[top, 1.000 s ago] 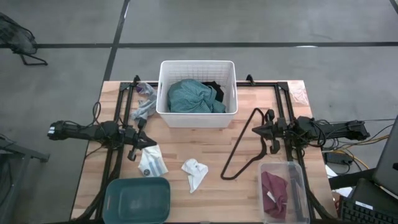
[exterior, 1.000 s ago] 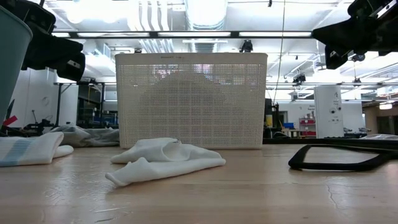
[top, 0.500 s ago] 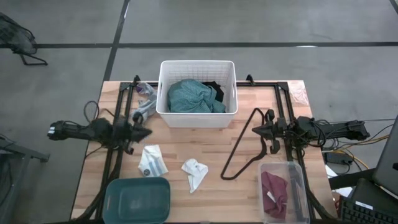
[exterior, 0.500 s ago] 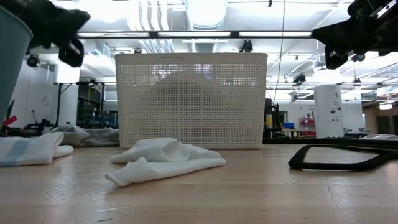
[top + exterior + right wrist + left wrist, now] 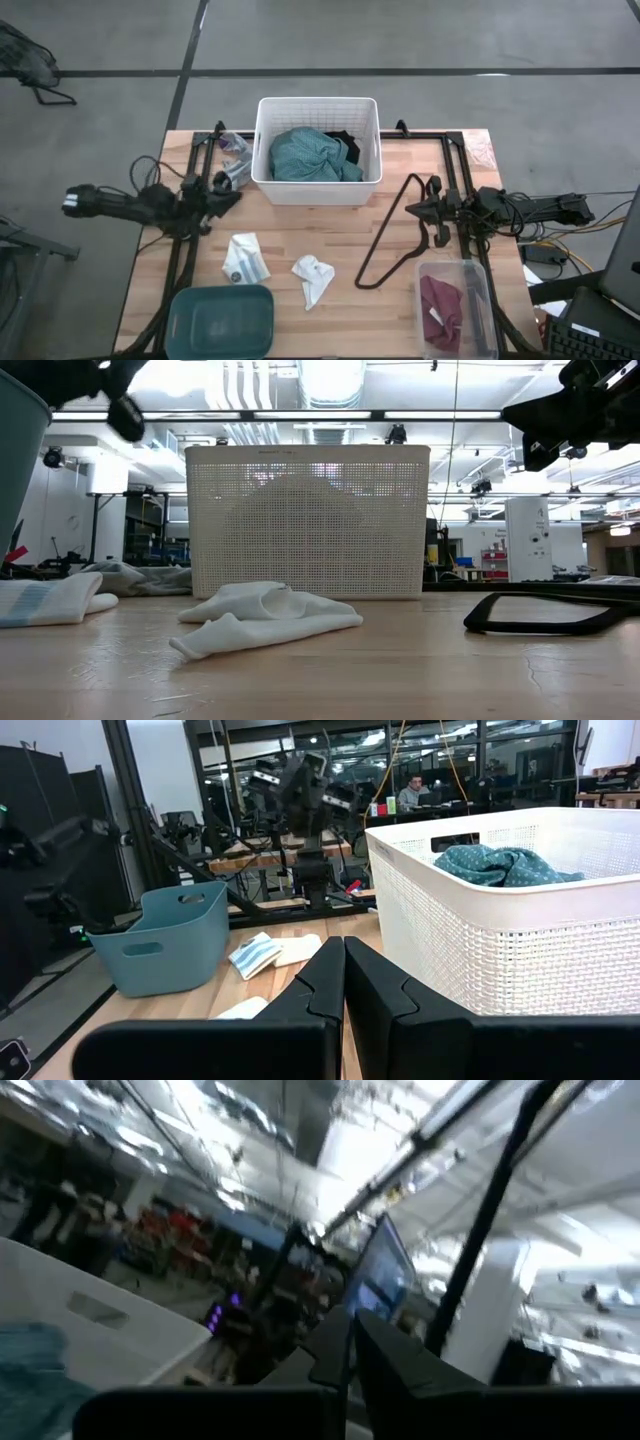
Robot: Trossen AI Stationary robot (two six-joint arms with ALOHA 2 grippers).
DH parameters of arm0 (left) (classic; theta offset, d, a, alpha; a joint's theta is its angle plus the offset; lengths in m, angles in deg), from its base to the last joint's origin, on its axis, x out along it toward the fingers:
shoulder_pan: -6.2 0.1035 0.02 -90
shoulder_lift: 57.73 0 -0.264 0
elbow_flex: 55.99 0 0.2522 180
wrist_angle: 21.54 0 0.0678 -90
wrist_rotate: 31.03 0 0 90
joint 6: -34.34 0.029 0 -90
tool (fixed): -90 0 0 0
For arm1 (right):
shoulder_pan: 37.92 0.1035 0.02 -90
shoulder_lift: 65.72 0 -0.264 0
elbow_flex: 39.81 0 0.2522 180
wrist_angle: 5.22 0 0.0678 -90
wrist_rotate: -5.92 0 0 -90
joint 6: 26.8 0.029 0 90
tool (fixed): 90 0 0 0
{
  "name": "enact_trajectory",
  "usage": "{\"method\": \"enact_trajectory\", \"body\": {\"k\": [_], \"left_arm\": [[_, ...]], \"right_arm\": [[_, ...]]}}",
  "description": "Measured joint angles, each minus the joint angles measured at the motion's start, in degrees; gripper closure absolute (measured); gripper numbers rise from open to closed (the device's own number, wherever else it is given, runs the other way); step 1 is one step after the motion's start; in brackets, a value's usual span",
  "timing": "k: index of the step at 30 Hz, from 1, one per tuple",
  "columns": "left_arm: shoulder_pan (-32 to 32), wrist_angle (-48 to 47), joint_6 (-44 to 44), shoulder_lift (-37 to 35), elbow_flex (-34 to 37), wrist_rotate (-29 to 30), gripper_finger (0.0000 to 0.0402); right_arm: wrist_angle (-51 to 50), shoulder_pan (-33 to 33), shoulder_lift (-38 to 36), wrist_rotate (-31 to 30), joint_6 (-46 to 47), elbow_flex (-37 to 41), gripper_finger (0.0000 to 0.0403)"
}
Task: Pick & Place Cloths
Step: Put the white sock into the green bin
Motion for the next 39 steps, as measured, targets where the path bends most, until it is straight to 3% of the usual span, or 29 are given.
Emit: {"method": "enact_trajectory", "body": {"k": [5, 9, 13, 15, 24, 31, 36, 39], "left_arm": [[-0.82, -6.2, 1.19, 15.53, -11.67, -5.79, 0.0376], [-0.72, -13.77, -2.3, 24.37, -19.83, -5.43, 0.0376], [-0.67, -14.66, -5.67, 32.29, -25.75, 0.15, 0.0376], [-0.56, -13.86, -5.33, 35.41, -28.36, -1.93, 0.0376], [-1.39, -27.75, -1.44, 44.51, -36.19, -2.69, 0.0376], [-3.95, -22.33, 7.25, 52.48, -38.83, -2.96, 0.0343], [-5.35, -12.45, 1.29, 58.53, -39.41, -1.21, 0.0295], [-5.73, -20.41, 0.75, 60.45, -41.3, -1.03, 0.0266]], "right_arm": [[0.02, 0.0, 0.0, 0.0, 0.0, 0.0, 0.0394], [0.0, 0.0, 0.0, 0.0, 0.0, 0.0, 0.0394], [0.0, -0.02, -0.02, -0.01, 0.0, 0.0, 0.0394], [-0.04, -0.02, 0.01, 0.0, 0.0, 0.0, 0.0394], [-0.96, -0.02, -0.04, -0.02, 0.0, 0.0, 0.0394], [-1.24, -0.02, -0.02, -0.02, 0.0, 0.0, 0.0394], [-1.32, -0.02, 0.0, -0.02, -0.01, 0.0, 0.0394], [-1.31, -0.02, 0.0, -0.02, 0.0, 0.0, 0.0394]]}}
